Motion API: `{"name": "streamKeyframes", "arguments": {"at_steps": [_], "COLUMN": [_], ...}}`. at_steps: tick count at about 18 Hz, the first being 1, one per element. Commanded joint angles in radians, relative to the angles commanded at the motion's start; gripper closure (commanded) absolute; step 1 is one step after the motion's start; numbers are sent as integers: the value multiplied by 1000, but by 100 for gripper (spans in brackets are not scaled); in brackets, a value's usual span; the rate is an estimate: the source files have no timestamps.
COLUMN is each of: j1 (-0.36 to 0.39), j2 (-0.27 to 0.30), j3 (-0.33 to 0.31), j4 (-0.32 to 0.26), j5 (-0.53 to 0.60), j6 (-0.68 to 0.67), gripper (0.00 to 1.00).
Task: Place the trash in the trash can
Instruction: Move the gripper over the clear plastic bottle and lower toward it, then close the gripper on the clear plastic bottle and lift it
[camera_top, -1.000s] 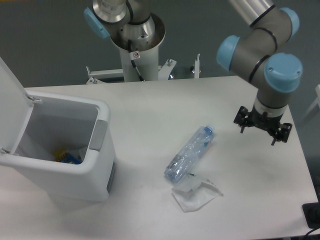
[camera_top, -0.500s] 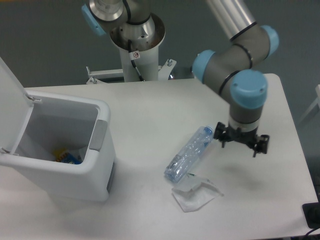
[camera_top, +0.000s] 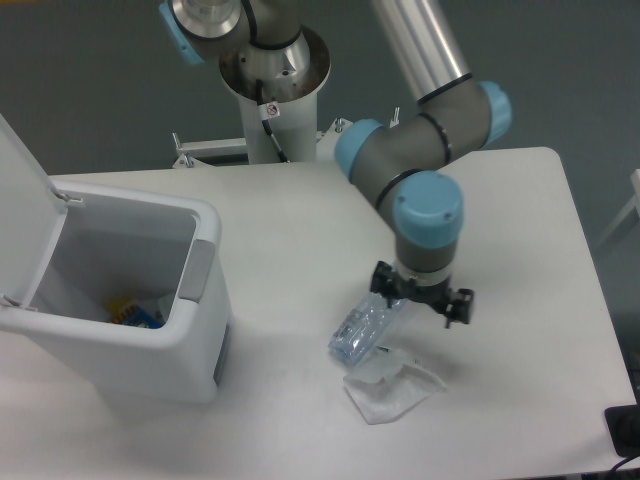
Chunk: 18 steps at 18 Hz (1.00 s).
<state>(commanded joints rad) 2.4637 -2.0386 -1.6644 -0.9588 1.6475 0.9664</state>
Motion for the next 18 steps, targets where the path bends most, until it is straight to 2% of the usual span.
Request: {"name": "streamKeyframes", "arguments": {"at_steps": [5, 9, 18], "j1": [-22, -46, -78], "j2": [-5, -44, -66], "j3": [-14, -15, -28], "j4": [3, 78, 77], "j5": [-2, 2, 0], "j6": [-2, -8, -49], "gripper": [0, 0, 0]}}
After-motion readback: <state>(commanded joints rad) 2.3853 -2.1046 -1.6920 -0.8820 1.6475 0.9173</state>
